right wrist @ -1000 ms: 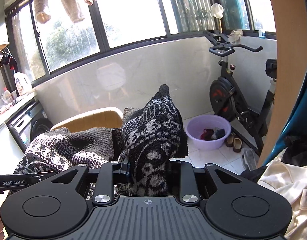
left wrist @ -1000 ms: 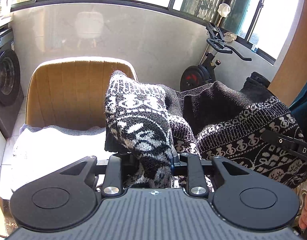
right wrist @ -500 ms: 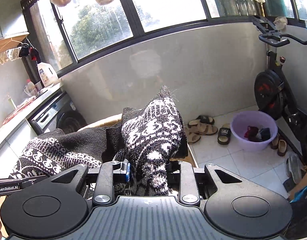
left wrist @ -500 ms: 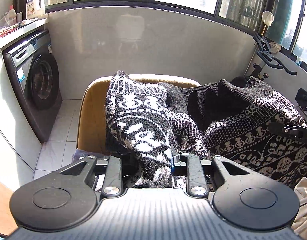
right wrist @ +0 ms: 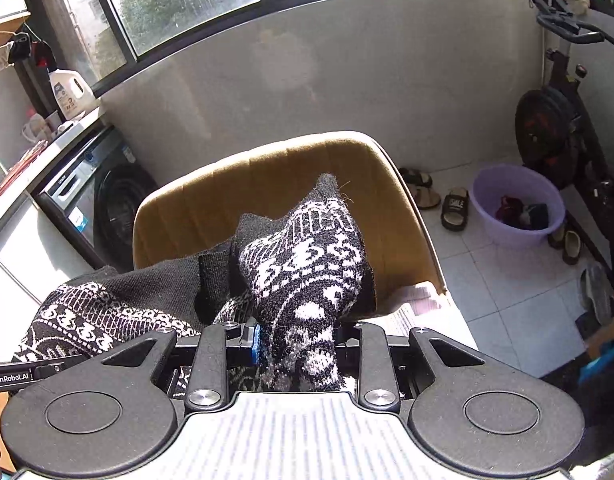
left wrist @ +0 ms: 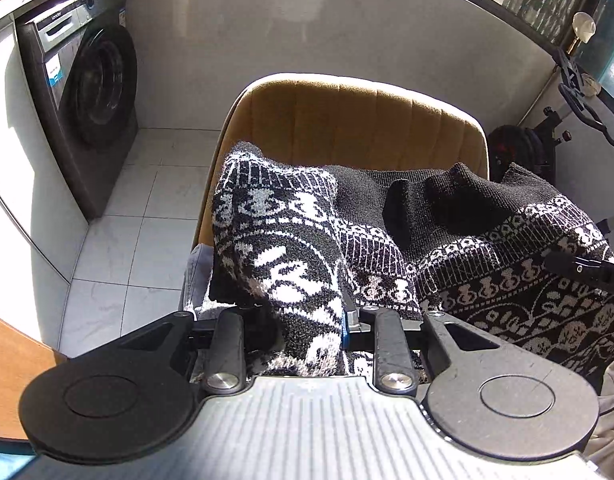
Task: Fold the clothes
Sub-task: 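Lower the sweater onto the clothes stack on the chair with both grippers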
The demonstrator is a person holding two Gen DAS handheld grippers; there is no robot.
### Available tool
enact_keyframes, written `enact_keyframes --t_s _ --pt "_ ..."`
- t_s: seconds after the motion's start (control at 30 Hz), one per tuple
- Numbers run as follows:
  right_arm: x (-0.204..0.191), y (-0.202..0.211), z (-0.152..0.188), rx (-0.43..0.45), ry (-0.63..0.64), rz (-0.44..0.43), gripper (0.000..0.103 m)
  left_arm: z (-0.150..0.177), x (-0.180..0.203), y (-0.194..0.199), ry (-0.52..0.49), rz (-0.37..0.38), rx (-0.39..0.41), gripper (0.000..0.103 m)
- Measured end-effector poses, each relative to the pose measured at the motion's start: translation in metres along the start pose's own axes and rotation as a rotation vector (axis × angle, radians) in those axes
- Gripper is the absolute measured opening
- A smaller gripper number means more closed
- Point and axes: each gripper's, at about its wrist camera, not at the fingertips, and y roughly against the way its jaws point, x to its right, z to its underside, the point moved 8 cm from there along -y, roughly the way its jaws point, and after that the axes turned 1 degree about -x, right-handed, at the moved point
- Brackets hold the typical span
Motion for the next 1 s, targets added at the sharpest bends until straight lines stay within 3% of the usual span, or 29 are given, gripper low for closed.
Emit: enact_keyframes --t_s 0.17,0.37,0.57,0.8,1.0 --pt "0.015 -0.009 0.017 -0.038 -0.020 0.052 0.025 0.011 -0.005 -0.020 -0.010 0.020 -0.056 0.027" --pt "0.030 -0.027 0.037 -0.103 -0.061 0.082 0.025 0.021 -0.015 -0.037 -0.019 -0.008 -0.076 0.027" --pt "0.021 -0.032 0.034 -0.096 -0.018 0.091 0.025 0.022 -0.016 -0.039 -0.016 -0.013 -0.077 0.027" --pt "0.040 -0.062 0.050 -0.127 -0.013 0.136 0.026 0.046 -0.028 -0.062 -0.039 -0.116 -0.084 0.031" --pt "0.089 -0.083 0.078 -0.191 -0.156 0.190 0.040 0.040 -0.051 -0.053 -0.049 -0.162 -0.081 0.063"
